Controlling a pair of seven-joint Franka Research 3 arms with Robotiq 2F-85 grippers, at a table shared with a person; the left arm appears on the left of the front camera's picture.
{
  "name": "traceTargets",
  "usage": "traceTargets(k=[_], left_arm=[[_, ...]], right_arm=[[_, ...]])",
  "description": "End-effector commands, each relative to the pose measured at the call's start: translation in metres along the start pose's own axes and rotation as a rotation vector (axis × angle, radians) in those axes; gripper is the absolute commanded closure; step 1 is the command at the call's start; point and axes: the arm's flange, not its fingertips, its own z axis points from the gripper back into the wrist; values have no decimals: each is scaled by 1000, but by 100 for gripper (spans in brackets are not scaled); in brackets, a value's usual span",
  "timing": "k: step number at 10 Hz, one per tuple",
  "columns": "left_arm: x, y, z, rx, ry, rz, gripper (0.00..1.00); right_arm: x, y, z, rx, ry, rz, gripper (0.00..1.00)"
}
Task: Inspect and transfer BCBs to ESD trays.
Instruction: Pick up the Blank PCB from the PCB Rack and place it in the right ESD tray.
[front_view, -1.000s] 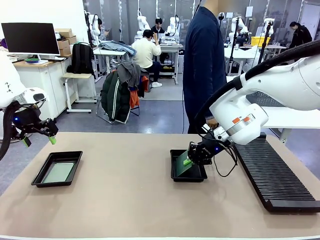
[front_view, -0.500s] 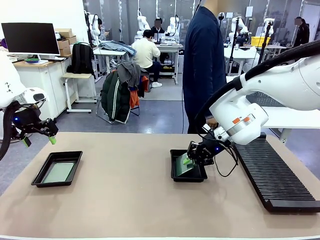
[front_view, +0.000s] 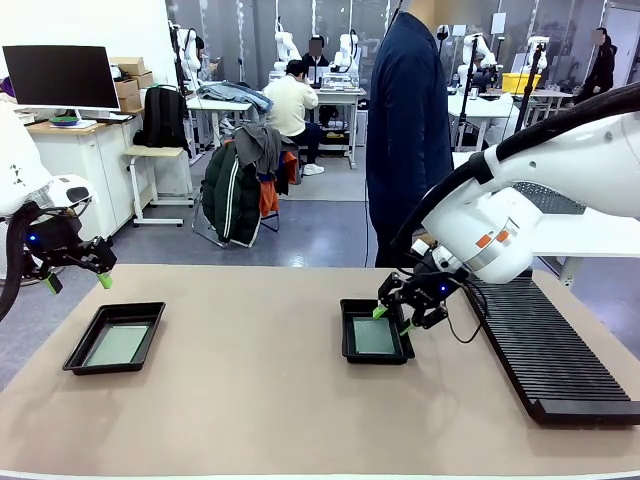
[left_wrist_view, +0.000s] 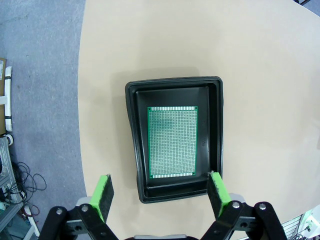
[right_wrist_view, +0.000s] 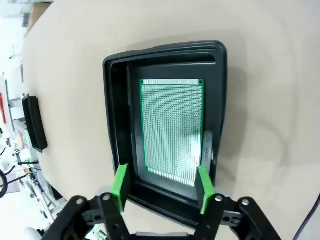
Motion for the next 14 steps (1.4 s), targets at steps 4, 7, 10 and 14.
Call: traceTargets(k=[4,7,10,14], left_arm=[[-2,1,-2,3,-14,2,0],[-2,1,-2,3,-14,2,0],[-2,1,-2,3,-14,2,0],[-2,1,-2,3,-14,2,0]], right_arm=[[-10,34,49,-285,-3,-7,0],[-8,37,62,-331,1,-4,0],[-12,33,54,-303,-10,6,0],[-12,33,54,-303,-10,6,0]])
